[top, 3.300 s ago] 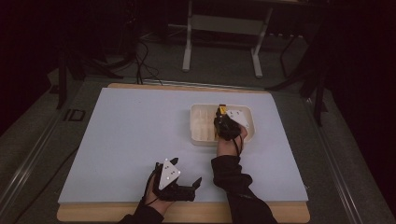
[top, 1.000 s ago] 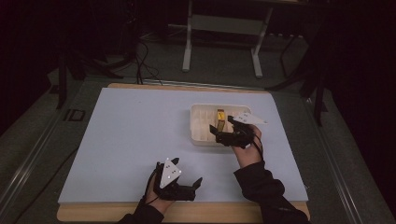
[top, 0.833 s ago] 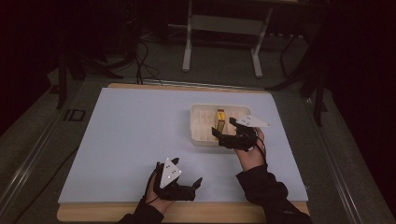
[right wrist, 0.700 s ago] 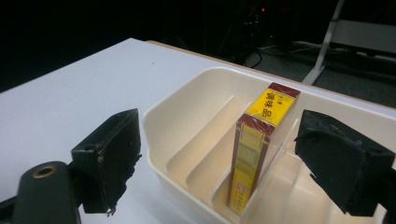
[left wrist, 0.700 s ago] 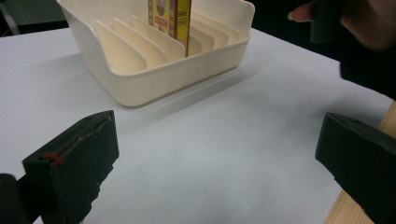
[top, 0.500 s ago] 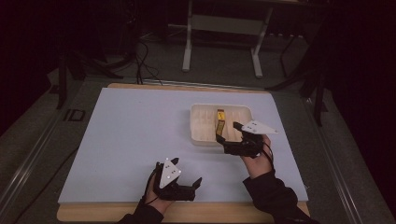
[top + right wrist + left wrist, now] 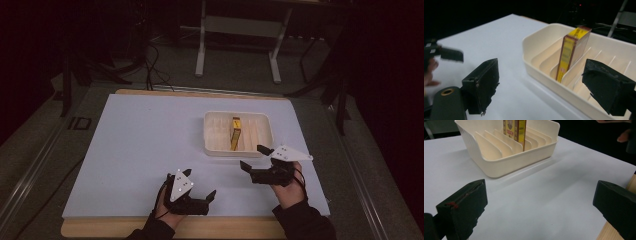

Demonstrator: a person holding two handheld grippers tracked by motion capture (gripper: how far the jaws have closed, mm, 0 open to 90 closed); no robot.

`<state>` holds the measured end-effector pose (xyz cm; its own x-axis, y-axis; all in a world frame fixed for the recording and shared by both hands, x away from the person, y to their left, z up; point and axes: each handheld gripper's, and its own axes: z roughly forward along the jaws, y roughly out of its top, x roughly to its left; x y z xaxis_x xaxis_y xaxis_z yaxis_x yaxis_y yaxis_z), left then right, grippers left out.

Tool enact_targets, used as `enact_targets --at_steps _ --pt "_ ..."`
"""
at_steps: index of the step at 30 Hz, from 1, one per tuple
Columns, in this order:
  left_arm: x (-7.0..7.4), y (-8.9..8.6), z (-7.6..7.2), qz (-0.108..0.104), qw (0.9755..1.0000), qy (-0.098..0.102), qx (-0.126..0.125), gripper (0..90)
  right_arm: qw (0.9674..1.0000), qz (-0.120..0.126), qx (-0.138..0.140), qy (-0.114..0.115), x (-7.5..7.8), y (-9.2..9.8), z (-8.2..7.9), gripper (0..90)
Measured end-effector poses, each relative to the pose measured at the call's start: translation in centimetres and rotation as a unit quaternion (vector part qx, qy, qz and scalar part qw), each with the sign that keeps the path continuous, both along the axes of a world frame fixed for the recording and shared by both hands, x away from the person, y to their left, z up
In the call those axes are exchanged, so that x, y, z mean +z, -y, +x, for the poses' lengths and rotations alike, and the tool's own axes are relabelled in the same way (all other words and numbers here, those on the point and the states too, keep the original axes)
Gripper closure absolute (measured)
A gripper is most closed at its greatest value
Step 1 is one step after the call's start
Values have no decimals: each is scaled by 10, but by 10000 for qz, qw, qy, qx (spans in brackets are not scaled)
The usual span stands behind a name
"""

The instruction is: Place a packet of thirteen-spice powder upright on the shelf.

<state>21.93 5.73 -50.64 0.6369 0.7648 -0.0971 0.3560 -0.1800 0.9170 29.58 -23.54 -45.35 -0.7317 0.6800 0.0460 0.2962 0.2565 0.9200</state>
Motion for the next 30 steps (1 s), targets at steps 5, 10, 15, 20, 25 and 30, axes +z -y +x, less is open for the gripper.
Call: enact_targets --at_steps 5,10,15,20,25,30 --pt "0 0 0 -5 10000 0 -16 4 9998 -182 89 -66 -7 4 -9 136" --pt "0 0 0 -5 10000 -9 -28 4 9995 -246 162 -106 -12 11 -17 136" --pt "0 1 0 -4 10000 -8 -51 4 9991 -379 181 -108 -18 15 -21 135" --pt "0 0 0 -7 10000 -21 -49 4 9989 -403 147 -178 -21 21 -22 134" --pt "1 1 -1 -15 10000 2 -71 4 9984 -552 81 -123 -25 30 -25 135" --pt "1 1 -1 -2 10000 56 -76 4 9981 -594 16 -144 -28 34 -25 135"
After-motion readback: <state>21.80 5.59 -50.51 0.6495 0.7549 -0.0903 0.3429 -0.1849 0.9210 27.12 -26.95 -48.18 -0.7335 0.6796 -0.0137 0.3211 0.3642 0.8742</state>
